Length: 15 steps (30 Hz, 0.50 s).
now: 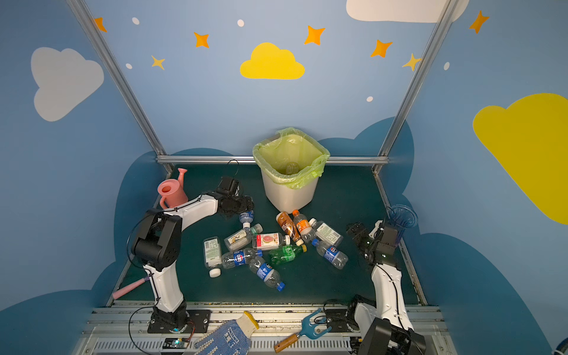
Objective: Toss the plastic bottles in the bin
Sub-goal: 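Lower the left gripper and grasp the blue-label clear bottle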
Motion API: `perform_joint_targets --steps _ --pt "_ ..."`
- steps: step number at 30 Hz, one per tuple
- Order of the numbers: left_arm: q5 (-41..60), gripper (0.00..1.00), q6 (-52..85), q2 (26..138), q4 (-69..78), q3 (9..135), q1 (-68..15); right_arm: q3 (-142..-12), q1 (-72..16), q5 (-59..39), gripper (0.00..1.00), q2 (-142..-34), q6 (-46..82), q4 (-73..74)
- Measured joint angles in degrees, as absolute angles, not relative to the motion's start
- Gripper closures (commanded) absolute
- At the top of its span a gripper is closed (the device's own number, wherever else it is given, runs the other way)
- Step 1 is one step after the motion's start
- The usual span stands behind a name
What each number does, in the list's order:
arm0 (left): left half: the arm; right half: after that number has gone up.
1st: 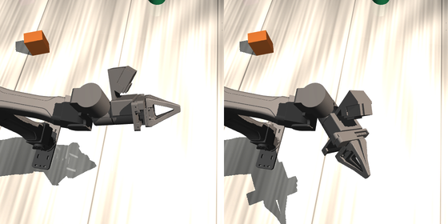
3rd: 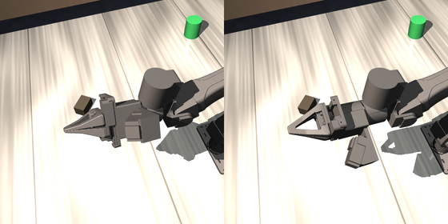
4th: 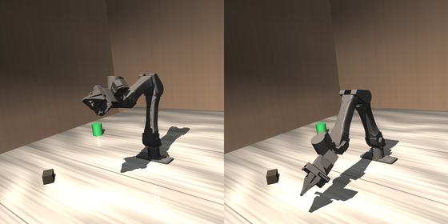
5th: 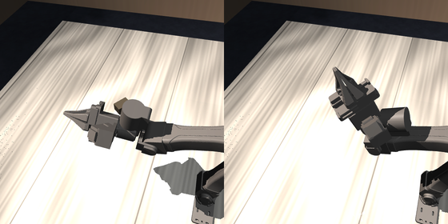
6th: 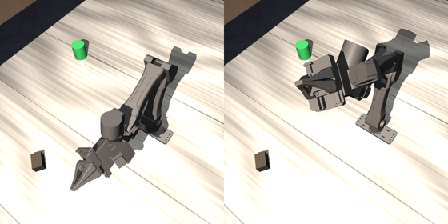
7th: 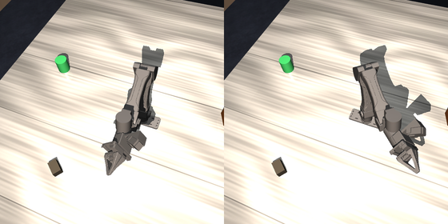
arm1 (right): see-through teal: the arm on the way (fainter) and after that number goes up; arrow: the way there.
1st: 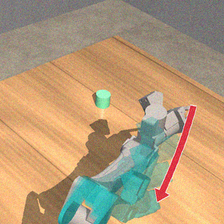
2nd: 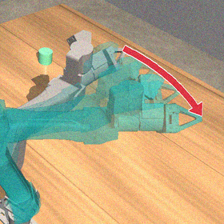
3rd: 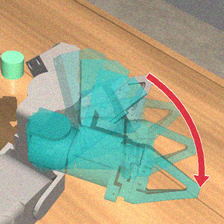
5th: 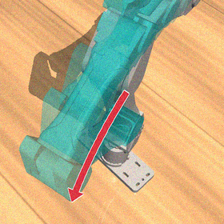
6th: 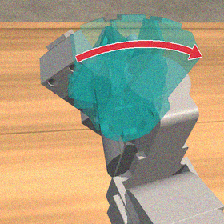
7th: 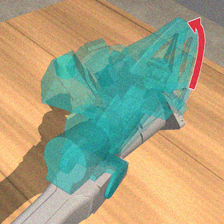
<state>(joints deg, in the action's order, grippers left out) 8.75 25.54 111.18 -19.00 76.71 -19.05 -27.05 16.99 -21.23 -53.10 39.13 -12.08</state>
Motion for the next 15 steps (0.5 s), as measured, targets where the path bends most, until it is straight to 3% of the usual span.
perform_joint_targets --steps 10,15 --pt "9.7 0.27 23.7 115.9 -23.2 80.7 -19.1 -26.7 17.0 -21.0 0.02 -56.0 39.2 -10.5" --pt "11.7 0.42 23.4 117.3 -23.9 81.8 -18.9 -26.7 17.1 -21.0 0.02 -56.0 39.2 -10.2"
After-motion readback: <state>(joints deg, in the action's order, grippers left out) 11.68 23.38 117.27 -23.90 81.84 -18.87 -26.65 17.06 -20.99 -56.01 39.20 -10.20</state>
